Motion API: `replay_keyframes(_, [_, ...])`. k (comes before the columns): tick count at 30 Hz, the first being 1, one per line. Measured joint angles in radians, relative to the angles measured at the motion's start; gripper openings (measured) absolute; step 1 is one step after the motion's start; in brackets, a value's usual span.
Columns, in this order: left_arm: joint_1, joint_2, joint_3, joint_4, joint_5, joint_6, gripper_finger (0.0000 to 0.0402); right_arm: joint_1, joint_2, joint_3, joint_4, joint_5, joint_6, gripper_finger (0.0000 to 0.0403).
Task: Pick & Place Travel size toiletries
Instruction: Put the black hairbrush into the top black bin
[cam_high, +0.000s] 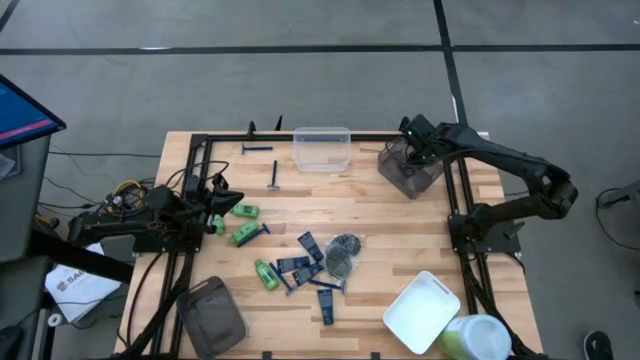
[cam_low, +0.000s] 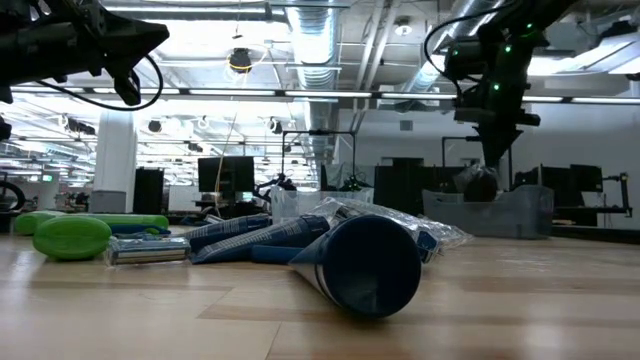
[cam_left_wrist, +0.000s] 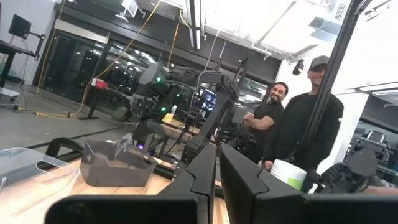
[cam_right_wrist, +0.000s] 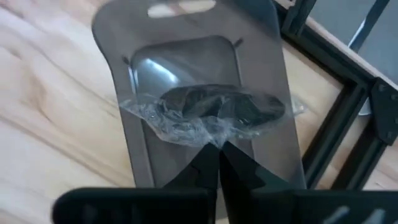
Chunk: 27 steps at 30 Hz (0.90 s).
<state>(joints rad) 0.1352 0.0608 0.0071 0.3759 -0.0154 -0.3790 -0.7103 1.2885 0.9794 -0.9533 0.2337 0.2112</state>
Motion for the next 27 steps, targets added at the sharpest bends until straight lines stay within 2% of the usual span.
replay_keyframes(4, [0.000,0.000,0.000,0.000,0.000,0.000,0.0019,0.003,0.010,-0.001,-0.053,0.000,-0.011,0.0063])
replay_keyframes(11, [0.000,0.000,0.000,0.000,0.001,0.000,0.0019,0.011,-0.028,0.024,-0.080,-0.014,0.006,0.0207])
replay_keyframes(14, [0.000,0.000,0.000,0.000,0.001,0.000,0.0019,0.027,-0.040,0.061,-0.096,-0.025,0.043,0.0248])
replay_keyframes(20, [0.000,0.000,0.000,0.000,0.001,0.000,0.0019,0.054,-0.053,0.143,-0.137,-0.024,0.062,0.0254])
replay_keyframes(27, [0.000,0.000,0.000,0.000,0.001,0.000,0.0019,0.052,-0.044,0.160,-0.242,-0.023,0.153,0.0214])
